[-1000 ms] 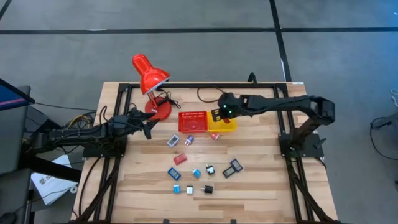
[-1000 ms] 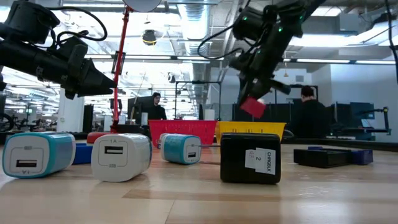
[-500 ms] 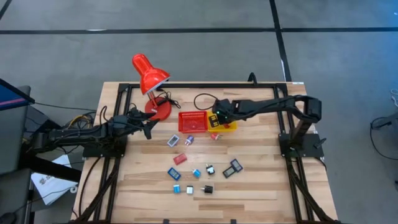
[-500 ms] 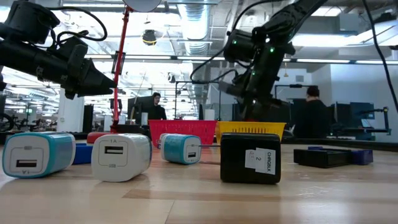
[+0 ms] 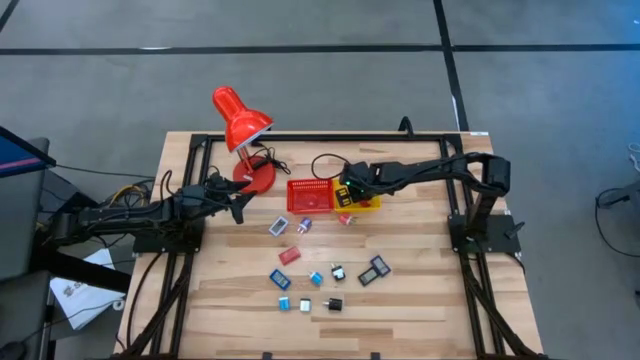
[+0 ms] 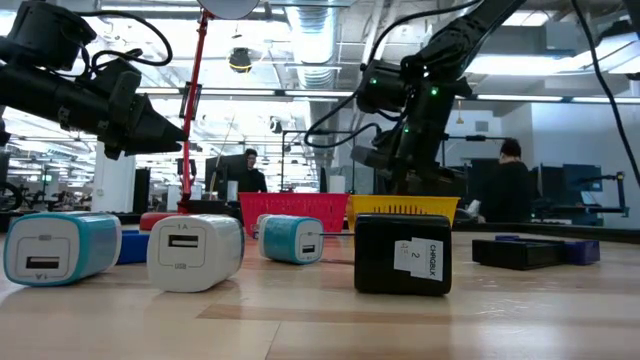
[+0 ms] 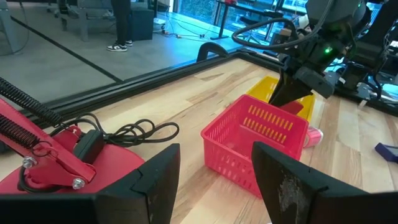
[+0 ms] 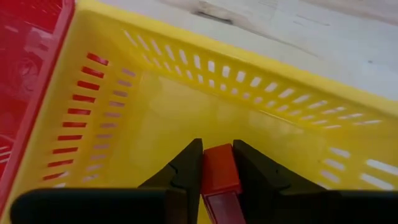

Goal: Pick & Place Office items
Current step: Put the right red digital timer into the yellow bin

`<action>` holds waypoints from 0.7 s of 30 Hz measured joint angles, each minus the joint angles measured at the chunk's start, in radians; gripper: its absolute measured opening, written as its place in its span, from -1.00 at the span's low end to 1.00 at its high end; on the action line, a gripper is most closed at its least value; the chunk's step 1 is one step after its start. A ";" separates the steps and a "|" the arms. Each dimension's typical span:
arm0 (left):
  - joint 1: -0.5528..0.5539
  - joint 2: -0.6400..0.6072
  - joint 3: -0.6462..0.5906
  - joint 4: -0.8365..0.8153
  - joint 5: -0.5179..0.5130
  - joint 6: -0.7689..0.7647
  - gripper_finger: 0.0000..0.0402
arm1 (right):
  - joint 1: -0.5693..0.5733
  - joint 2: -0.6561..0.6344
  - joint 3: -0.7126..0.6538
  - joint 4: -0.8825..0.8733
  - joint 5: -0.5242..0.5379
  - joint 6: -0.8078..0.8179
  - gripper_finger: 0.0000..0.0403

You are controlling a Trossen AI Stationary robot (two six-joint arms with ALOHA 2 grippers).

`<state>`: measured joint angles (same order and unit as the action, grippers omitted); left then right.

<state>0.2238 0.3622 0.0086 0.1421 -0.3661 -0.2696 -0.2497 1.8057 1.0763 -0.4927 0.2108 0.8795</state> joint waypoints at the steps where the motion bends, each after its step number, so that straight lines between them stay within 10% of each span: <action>1: 0.000 0.000 0.000 0.000 0.000 0.000 -0.03 | 0.000 0.000 0.000 0.000 0.000 0.000 -0.57; 21: 0.000 0.000 0.000 0.000 0.000 0.000 -0.03 | 0.000 0.000 0.000 0.000 0.000 -0.096 -0.51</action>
<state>0.2239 0.3618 0.0084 0.1421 -0.3663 -0.2697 -0.2497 1.8053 1.0760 -0.4923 0.2106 0.7834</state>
